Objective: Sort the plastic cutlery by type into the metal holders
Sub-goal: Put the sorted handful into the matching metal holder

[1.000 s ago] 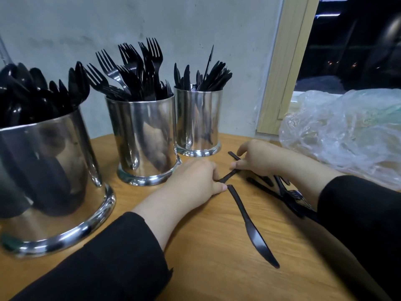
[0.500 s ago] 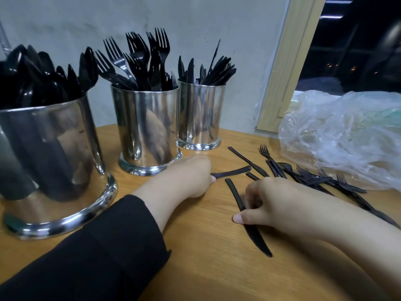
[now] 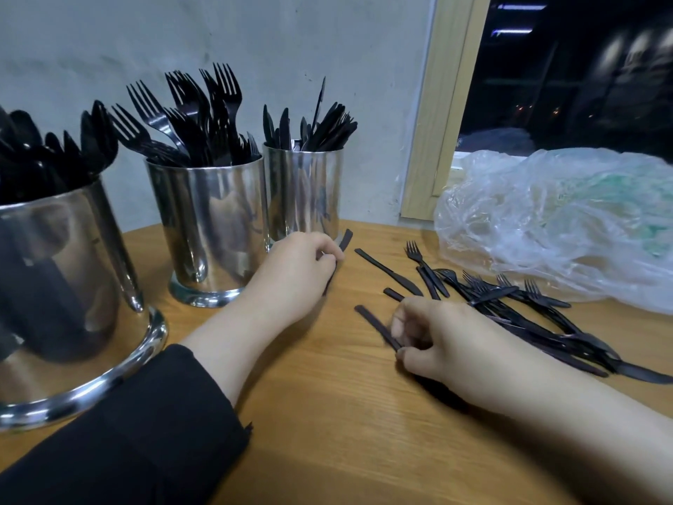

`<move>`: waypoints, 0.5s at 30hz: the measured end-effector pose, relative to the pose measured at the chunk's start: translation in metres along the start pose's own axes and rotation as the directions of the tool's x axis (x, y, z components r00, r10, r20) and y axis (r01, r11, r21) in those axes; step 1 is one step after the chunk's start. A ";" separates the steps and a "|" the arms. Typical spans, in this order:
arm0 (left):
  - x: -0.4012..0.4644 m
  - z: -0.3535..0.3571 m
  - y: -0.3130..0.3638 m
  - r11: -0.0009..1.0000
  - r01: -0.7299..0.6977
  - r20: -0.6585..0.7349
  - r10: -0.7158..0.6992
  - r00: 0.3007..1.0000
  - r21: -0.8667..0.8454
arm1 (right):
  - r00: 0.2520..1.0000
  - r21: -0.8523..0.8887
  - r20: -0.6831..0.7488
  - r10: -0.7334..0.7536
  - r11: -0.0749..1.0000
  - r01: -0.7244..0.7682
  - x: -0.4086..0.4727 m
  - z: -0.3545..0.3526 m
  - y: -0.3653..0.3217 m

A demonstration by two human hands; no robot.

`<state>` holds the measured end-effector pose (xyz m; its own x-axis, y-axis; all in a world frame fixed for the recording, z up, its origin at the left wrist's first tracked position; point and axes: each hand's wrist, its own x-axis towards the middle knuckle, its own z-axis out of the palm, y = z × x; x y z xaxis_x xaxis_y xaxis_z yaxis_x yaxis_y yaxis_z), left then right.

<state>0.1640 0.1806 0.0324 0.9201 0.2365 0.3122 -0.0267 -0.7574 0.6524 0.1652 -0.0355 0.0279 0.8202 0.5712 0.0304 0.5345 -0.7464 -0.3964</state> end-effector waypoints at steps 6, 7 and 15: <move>-0.005 0.000 0.009 0.993 0.022 0.059 -0.016 0.998 -0.112 | 0.999 -0.059 0.010 0.050 0.997 -0.049 -0.002 -0.003 0.002; -0.006 -0.001 0.010 0.991 0.033 0.067 -0.025 0.997 -0.128 | 0.998 -0.069 0.023 0.062 0.996 -0.060 -0.002 -0.005 0.003; -0.009 0.001 0.015 0.983 -0.182 0.126 0.183 0.975 -0.017 | 0.997 -0.046 -0.070 0.035 0.998 -0.039 -0.012 -0.002 0.012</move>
<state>0.1555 0.1665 0.0385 0.9414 0.0154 0.3371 -0.2007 -0.7774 0.5962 0.1620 -0.0520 0.0251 0.8508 0.5193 0.0801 0.5112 -0.7827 -0.3550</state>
